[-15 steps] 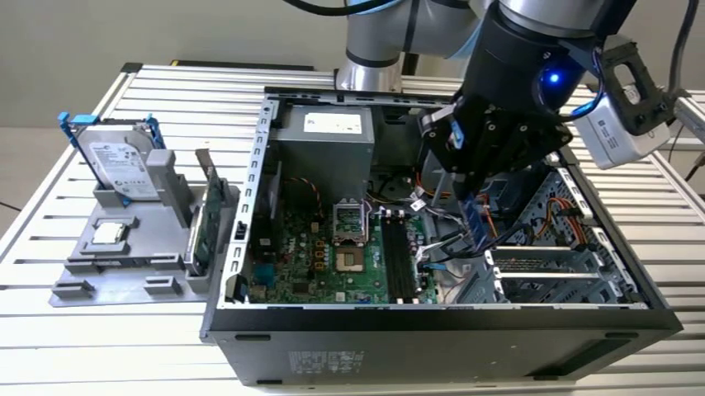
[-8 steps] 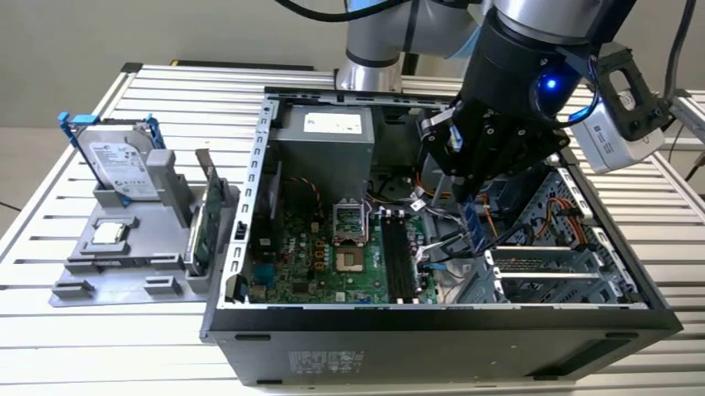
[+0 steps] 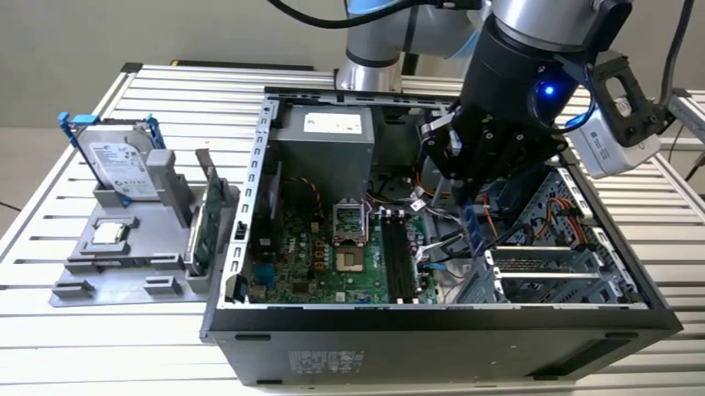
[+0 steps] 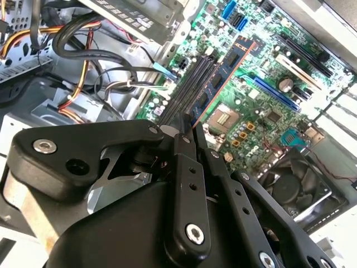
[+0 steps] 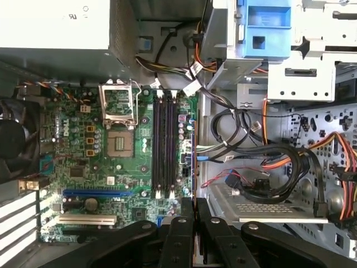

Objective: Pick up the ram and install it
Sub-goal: 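Insert the ram into the slot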

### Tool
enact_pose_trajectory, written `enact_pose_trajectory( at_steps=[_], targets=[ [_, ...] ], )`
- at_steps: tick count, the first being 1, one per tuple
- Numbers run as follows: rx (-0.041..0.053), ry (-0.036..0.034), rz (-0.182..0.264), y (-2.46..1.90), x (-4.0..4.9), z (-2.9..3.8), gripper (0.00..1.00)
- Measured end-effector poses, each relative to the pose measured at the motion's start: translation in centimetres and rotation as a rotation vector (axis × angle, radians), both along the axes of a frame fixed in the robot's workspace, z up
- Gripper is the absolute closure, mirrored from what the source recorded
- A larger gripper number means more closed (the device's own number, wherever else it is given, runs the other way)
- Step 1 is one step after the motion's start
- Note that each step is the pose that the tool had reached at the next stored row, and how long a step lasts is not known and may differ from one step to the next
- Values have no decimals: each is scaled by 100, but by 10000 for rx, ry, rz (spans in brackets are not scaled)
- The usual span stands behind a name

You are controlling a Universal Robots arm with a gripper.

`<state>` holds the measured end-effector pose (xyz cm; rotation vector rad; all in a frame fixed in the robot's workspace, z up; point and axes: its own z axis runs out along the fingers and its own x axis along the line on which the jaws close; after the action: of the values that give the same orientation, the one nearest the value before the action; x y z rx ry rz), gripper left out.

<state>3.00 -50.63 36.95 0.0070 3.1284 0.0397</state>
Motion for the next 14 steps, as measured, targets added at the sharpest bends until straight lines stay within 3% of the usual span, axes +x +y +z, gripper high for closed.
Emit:
enact_pose_trajectory(
  at_steps=[10,14],
  targets=[
    [10,0,0,1,4,-68,100],
    [137,0,0,1,4,-80,100]
  ],
)
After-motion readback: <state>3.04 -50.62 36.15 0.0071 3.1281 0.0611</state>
